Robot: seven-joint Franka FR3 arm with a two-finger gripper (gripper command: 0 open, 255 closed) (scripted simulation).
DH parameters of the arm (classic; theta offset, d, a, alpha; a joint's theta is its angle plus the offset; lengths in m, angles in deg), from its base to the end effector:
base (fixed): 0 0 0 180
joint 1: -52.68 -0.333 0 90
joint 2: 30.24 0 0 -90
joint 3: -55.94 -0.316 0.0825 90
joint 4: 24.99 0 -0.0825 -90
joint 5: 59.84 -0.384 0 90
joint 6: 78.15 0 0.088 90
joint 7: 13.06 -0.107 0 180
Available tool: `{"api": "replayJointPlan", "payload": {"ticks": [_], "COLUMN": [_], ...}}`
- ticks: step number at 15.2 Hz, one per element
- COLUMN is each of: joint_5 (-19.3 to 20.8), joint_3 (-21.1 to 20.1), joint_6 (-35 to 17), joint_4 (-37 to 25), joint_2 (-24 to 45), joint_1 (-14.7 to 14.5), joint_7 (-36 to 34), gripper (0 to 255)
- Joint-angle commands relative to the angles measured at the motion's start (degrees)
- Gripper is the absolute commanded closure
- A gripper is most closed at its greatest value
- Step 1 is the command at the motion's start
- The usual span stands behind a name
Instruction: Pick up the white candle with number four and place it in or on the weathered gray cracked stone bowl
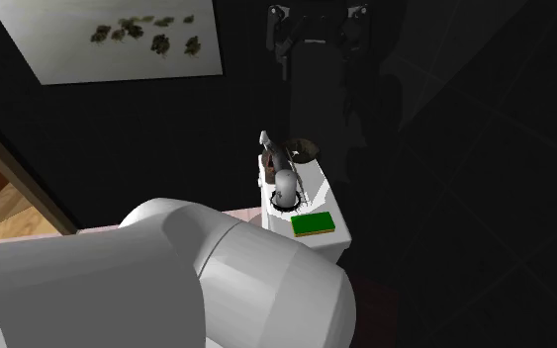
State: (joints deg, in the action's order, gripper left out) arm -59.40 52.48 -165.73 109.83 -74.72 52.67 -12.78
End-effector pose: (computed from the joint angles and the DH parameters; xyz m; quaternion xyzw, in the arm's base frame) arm 0.3042 0.0230 0.5849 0.9991 0.0235 -0.0240 0.0254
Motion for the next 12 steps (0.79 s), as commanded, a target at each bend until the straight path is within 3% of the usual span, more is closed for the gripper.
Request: {"api": "replayJointPlan", "payload": {"ticks": [1, 12], "joint_5": [0.00, -3.15], "joint_3": [0.00, -7.01], "joint_6": [0.00, -24.89], "joint_4": [0.00, 15.43], "joint_2": [0.00, 6.22], "joint_1": [0.00, -1.08], "joint_7": [0.00, -8.90], "gripper": [0, 0]}}
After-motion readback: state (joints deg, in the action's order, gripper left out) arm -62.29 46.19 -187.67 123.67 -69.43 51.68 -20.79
